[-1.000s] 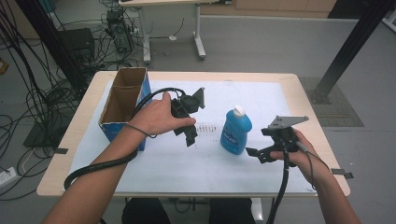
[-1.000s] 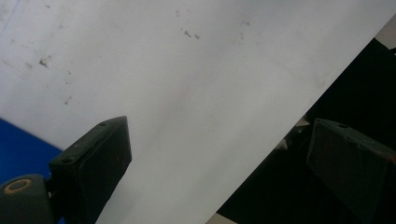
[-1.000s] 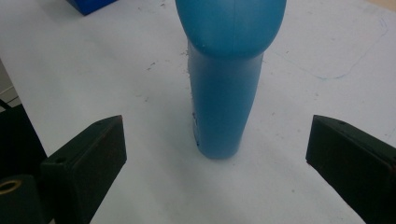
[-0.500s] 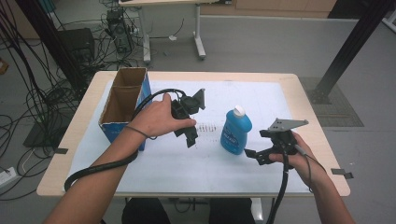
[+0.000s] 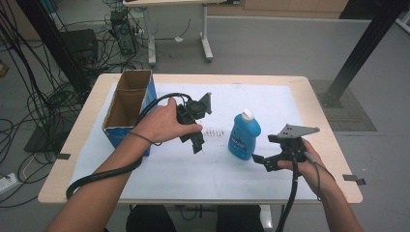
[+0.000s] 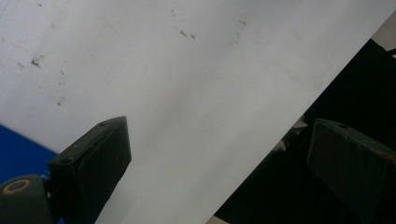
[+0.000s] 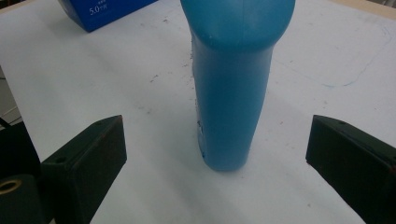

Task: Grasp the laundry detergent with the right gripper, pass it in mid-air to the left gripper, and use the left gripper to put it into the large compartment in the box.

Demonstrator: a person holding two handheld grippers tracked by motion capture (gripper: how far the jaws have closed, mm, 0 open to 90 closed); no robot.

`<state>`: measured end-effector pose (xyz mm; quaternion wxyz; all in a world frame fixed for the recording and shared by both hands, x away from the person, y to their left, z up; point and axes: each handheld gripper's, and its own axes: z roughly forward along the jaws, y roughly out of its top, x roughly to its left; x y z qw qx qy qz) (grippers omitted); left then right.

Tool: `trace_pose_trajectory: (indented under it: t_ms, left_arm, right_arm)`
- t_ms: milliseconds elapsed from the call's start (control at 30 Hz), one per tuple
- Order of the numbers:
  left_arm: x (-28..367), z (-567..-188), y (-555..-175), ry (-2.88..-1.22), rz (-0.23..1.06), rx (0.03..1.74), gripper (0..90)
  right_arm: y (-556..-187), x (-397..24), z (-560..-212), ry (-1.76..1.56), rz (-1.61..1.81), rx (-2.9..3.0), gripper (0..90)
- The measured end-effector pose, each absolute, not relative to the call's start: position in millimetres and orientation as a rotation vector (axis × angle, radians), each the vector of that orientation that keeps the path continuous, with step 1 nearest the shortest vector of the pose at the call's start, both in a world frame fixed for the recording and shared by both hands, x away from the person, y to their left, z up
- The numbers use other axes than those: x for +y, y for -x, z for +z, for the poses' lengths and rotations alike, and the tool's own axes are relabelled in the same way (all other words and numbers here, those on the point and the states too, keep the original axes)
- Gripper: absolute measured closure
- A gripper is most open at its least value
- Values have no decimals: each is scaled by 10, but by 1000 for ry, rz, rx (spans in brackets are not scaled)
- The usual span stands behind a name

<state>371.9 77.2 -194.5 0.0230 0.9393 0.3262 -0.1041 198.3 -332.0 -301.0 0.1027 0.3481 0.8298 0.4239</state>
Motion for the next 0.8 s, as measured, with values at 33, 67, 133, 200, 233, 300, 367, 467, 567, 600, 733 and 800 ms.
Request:
trace_pose_trajectory:
  t_ms: [33, 67, 133, 200, 233, 300, 367, 467, 567, 600, 733, 800]
  left_arm:
    - [769, -1947, -3718, -2910, -322, 1011, 63]
    - [768, -1949, -3717, -2911, -321, 1012, 63]
    - [769, -1950, -3717, -2911, -320, 1015, 63]
    - [768, -1949, -3714, -2912, -318, 1014, 64]
    - [769, -1950, -3713, -2911, -318, 1013, 63]
    - [764, -1949, -3711, -2912, -318, 1014, 65]
    - [762, -1947, -3712, -2913, -315, 1014, 65]
    - [760, -1945, -3712, -2913, -315, 1013, 66]
    - [752, -1944, -3706, -2916, -310, 1010, 66]
    - [756, -1943, -3707, -2914, -312, 1008, 66]
    - [758, -1937, -3704, -2912, -309, 1009, 66]
    - [760, -1933, -3703, -2910, -308, 1007, 66]
  right_arm:
    - [-1975, -3324, -3022, -1025, 1257, 2442, 52]
    - [-1971, -3331, -3035, -1020, 1265, 2439, 52]
    - [-1963, -3331, -3052, -1017, 1271, 2432, 52]
    - [-1956, -3327, -3069, -1014, 1274, 2426, 53]
    - [-1952, -3324, -3076, -1012, 1274, 2422, 53]
    - [-1943, -3325, -3094, -1015, 1282, 2411, 53]
    - [-1941, -3329, -3109, -1020, 1289, 2406, 53]
    - [-1936, -3335, -3132, -1028, 1300, 2396, 53]
    - [-1934, -3343, -3155, -1033, 1312, 2388, 53]
    - [-1932, -3347, -3166, -1033, 1319, 2383, 53]
    - [-1933, -3351, -3194, -1036, 1332, 2375, 53]
    - [-1934, -3362, -3213, -1033, 1348, 2371, 53]
